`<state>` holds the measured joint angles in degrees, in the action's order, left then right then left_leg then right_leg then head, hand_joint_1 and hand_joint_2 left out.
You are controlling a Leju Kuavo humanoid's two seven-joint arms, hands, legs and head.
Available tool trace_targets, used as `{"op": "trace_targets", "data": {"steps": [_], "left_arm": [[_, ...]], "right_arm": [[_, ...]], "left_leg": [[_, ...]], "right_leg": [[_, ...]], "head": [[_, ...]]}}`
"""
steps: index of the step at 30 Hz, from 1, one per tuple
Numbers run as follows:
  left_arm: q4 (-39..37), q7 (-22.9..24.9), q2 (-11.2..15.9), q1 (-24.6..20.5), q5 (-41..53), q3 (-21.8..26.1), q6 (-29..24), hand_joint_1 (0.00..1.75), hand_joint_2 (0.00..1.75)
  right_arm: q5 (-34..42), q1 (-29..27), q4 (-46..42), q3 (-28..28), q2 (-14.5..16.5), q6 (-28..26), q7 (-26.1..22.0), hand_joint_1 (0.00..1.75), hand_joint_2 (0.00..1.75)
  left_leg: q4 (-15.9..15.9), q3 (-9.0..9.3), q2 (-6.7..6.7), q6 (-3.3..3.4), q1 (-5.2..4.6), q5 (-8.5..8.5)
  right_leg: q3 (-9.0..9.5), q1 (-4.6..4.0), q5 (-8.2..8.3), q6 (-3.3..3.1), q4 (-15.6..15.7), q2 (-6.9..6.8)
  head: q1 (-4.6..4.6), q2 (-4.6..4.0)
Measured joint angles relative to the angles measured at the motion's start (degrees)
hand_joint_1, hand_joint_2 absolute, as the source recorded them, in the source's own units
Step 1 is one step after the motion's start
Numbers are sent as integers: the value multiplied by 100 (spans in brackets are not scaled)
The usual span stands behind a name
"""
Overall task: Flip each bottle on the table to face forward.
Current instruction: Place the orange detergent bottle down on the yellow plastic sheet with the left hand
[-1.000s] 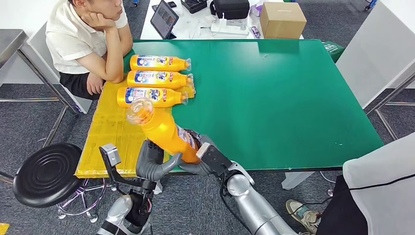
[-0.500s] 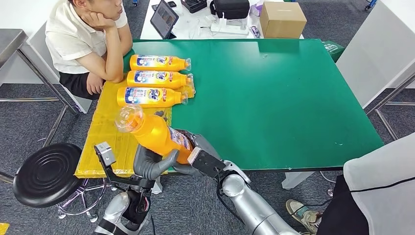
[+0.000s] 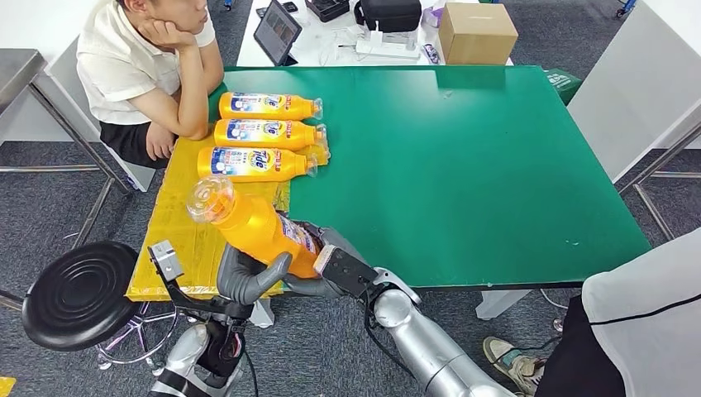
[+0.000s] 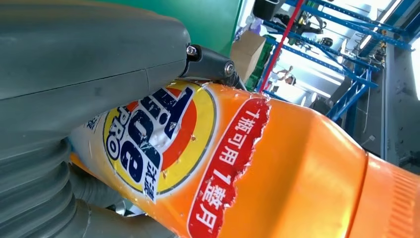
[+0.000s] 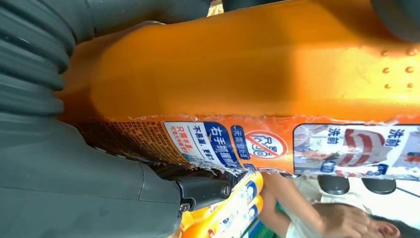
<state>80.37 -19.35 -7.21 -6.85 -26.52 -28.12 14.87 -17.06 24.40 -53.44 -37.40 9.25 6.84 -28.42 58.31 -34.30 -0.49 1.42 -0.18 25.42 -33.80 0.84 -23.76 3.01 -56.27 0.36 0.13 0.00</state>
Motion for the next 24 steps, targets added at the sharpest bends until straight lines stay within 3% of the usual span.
{"op": "trace_targets", "data": {"steps": [4, 5, 8, 12, 18, 24], "left_arm": [[-19, 17, 10, 1, -37, 50, 85, 175, 175], [-21, 23, 14, 1, -39, 69, 106, 175, 175], [-22, 42, 28, 1, -46, 118, 158, 175, 175], [-22, 47, 37, -1, -49, 141, 176, 175, 175], [-4, -13, 39, -5, 96, 182, -20, 175, 175], [116, -114, 87, -3, 1122, 511, -908, 175, 175]], "right_arm": [[126, 2, -3, -10, 0, 142, 43, 88, 175], [167, 2, -6, -10, 0, 186, 66, 80, 175], [211, 1, -13, -12, 2, 230, 111, 80, 175], [213, -2, -25, -23, 2, 233, 125, 0, 0], [34, -232, -278, -42, 7, -345, -86, 0, 0], [-565, -787, -1029, -77, -75, -1076, -219, 0, 0]], "left_leg": [[0, 0, 0, 0, 0, 0], [0, 0, 0, 0, 0, 0], [0, 0, 0, 0, 0, 0], [0, 0, 0, 0, 0, 0], [0, -2, -1, 0, 0, 0], [0, -5, -2, -1, 2, 1]], "right_leg": [[0, 0, 0, 0, 0, 0], [0, 0, 0, 0, 0, 0], [0, 0, 0, 0, 0, 0], [0, 0, 0, 0, 0, 0], [-1, 0, 0, 0, 0, -1], [-6, -1, -1, -1, 0, -2]], "head": [[1, 0], [1, 0], [0, 0], [-1, 0], [2, 0], [1, 0]]}}
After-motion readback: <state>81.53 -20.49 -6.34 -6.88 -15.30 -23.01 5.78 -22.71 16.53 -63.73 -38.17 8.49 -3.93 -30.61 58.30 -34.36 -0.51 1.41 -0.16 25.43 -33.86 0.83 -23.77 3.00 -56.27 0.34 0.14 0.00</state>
